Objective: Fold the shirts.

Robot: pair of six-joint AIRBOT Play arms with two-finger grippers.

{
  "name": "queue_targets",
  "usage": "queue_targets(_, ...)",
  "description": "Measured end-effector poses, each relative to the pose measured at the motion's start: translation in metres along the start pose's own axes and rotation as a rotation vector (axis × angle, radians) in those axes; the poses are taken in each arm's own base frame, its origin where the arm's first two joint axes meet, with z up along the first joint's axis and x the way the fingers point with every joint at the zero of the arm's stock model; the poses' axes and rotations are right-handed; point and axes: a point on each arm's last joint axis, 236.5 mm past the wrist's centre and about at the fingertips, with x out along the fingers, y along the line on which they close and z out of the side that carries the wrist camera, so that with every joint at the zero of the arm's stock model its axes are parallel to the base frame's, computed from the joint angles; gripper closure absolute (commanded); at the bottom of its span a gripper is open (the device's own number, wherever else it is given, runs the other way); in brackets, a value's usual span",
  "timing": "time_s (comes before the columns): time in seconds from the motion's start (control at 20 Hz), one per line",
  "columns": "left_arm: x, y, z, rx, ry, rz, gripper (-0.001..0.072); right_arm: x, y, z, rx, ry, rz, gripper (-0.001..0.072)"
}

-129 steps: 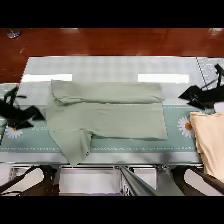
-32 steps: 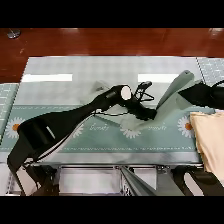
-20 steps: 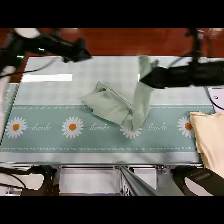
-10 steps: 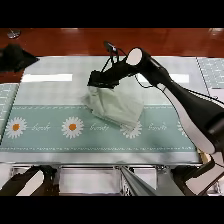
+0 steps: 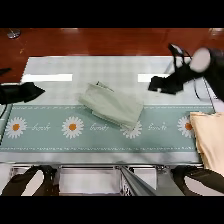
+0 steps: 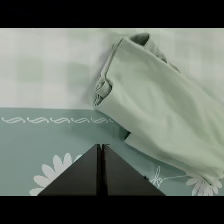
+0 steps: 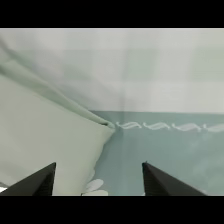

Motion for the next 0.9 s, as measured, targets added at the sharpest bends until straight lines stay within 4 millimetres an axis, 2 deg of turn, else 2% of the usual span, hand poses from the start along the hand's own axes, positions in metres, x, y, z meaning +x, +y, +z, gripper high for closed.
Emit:
queue_targets(0.15,0.025,-0.006,-0.026,-0.022,0.049,-0.037,0.0685,0.041,-0.011,-0.048,0.262,-0.037,0.140,0.0098)
queue_targets(0.3,0.044,-0.019,-0.045,-0.027,0.078,-0.080,0.0685,0.077,-0.003,-0.090,0.355,0.073,0.254,0.0098)
queue_targets(0.45,0.054,-0.031,-0.055,-0.013,0.094,-0.106,0.0685,0.099,0.013,-0.109,0.381,0.190,0.326,0.0103)
queue_targets(0.5,0.056,-0.034,-0.057,-0.010,0.096,-0.113,0.0685,0.105,0.021,-0.110,0.377,0.215,0.348,0.0116)
queue_targets(0.55,0.057,-0.036,-0.057,-0.008,0.094,-0.117,0.0685,0.109,0.031,-0.109,0.365,0.237,0.367,0.0158)
queue_targets(0.65,0.059,-0.039,-0.059,-0.009,0.097,-0.123,0.0685,0.118,0.051,-0.103,0.314,0.263,0.391,0.0685)
queue_targets(0.75,0.060,-0.040,-0.060,-0.007,0.098,-0.127,0.0685,0.119,0.074,-0.085,0.258,0.264,0.432,0.0684)
queue_targets(0.8,0.060,-0.041,-0.060,-0.007,0.098,-0.128,0.0685,0.113,0.090,-0.069,0.213,0.249,0.465,0.0685)
queue_targets(0.9,0.060,-0.042,-0.060,-0.009,0.097,-0.131,0.0685,0.087,0.121,-0.032,0.096,0.192,0.524,0.0684)
